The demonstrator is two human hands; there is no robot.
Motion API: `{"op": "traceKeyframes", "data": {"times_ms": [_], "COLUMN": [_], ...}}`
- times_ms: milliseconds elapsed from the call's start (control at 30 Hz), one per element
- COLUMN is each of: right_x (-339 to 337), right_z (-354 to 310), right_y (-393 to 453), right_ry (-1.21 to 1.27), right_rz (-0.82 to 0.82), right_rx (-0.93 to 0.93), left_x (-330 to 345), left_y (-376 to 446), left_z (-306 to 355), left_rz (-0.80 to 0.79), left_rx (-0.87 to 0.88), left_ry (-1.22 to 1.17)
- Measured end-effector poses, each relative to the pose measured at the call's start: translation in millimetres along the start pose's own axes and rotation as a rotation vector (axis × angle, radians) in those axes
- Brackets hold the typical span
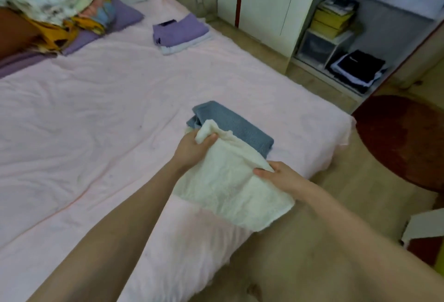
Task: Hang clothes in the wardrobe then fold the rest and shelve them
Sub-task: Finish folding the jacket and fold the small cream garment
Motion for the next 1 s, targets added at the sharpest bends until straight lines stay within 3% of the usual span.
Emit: {"op": "traceKeyframes", "data": {"times_ms": [167,300,600,1000], "right_x": [-94.2,-125.7,-154.6,-175.3], "right_z": [-12.4,-28.7,-27.9,20.0], "right_y": [16.5,57.9,174.9,358.9], "right_ry": [0.007,-0.022,0.088,0.181], "right_rz": [-0.016,-0.072,-0.14,-0.276], "right_rx": [-0.028,-0.064,0.028,0.234], "left_x": [43.8,47.4,54.1,93.3], "left_y": [44.5,80.4,220.9,393.8], "left_z": [57.3,67.3,59.3,-11.5], "left_rz": [0.056,0.078,0.001,0.037], "left_rx": [-0.005,-0.052,-0.066,-0.27], "left_ry": [0.007,0.044,0.241,0.578]}}
Point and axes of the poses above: each hand's wrist, its own y-axis towards the middle knuckle, its own x-axis out of the palm, z = x × y, the point moved 3 cm from there along y, towards the middle knuckle, and after that the axes turned 3 degrees about -z, right-handed, at the moved point
